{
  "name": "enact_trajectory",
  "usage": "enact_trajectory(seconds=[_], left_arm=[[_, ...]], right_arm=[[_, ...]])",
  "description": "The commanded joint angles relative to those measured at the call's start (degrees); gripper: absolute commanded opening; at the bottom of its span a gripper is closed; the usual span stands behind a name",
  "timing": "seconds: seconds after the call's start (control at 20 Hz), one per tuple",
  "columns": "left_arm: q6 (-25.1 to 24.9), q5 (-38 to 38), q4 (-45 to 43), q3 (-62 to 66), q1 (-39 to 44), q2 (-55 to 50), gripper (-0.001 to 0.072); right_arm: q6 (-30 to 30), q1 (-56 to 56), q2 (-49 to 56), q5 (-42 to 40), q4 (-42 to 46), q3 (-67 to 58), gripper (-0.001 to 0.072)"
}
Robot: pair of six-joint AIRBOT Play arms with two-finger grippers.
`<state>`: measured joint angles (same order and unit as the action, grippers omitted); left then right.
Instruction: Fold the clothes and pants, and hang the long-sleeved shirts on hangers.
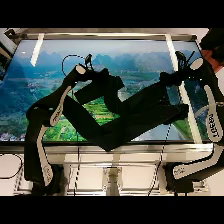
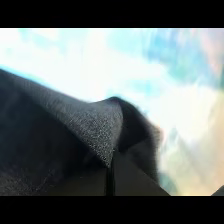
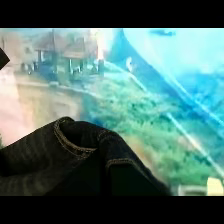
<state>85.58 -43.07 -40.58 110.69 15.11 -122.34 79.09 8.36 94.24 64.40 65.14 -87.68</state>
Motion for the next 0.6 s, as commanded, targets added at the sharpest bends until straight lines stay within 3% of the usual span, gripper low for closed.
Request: enact_trajectory(seconds=[0.0, 0.1, 0.2, 0.35, 0.5, 0.55], left_arm=[[0.74, -0.33, -0.92, 3.67, -4.39, 3.98, 0.0022], [0.81, -5.64, -9.33, 3.89, -7.87, 10.03, 0.0022], [3.69, -16.24, -25.22, 3.87, -10.67, 16.11, 0.0022], [4.20, -33.92, -46.18, 3.85, -12.41, 23.19, 0.0023], [0.55, -47.19, -49.09, 3.63, -11.67, 26.25, 0.0023], [0.55, -47.84, -47.67, 2.21, -10.80, 27.32, 0.0023]], right_arm=[[0.55, 0.68, -0.02, -5.35, 2.49, -1.75, 0.0021], [1.40, 1.40, -0.09, -5.70, 2.73, -4.96, 0.0021], [1.44, 1.73, -0.55, -5.40, 3.13, -8.39, 0.0020], [1.64, 2.40, -1.57, -4.81, 3.39, -13.07, 0.0020], [2.99, 2.67, -2.10, -0.85, 5.77, -15.41, 0.0020], [3.98, 2.69, -2.10, 1.07, 8.20, -15.54, 0.0020]])
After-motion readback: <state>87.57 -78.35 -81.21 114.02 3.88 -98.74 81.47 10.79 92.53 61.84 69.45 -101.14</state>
